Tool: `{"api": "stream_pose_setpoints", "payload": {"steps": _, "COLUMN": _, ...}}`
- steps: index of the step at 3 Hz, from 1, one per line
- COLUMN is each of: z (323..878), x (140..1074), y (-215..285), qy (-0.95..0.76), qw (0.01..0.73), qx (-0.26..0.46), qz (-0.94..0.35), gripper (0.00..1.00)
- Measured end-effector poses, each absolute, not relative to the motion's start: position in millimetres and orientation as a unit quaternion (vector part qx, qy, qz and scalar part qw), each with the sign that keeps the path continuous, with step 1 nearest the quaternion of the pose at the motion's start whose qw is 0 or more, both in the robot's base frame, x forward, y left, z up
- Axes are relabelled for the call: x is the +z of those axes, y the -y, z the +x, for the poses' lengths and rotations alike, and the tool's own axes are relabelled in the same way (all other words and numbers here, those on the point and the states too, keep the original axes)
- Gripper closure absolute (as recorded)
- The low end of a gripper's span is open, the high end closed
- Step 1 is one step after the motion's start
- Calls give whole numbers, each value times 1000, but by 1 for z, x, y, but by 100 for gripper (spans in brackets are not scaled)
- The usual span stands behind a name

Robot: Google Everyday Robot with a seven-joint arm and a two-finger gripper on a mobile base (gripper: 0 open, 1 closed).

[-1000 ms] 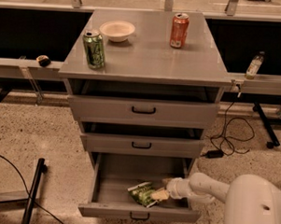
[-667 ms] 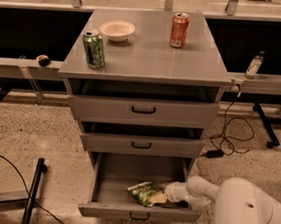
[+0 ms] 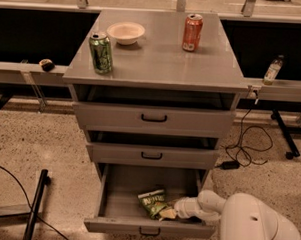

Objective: Pick green jalapeno chip bag from bottom drawer and place on counter

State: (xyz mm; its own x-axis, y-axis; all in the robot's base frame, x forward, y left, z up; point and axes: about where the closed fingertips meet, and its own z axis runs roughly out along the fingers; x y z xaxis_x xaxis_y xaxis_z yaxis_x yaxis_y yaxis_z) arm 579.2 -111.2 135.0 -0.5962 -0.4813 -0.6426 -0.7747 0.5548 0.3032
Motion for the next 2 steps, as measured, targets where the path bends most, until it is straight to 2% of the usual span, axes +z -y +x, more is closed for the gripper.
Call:
{"api": "stream_pose_setpoints", "payload": {"steps": 1, "z": 581, "x": 142, "y": 107, "qy": -827, "qw": 285, "qx": 331, "qz": -353, "gripper": 76}}
{"api": "stream_pose_setpoints", "payload": {"steps": 2, "z": 585, "x": 181, "y": 106, "qy": -777, "qw": 364, "qx": 391, "qz": -333, "gripper": 97}}
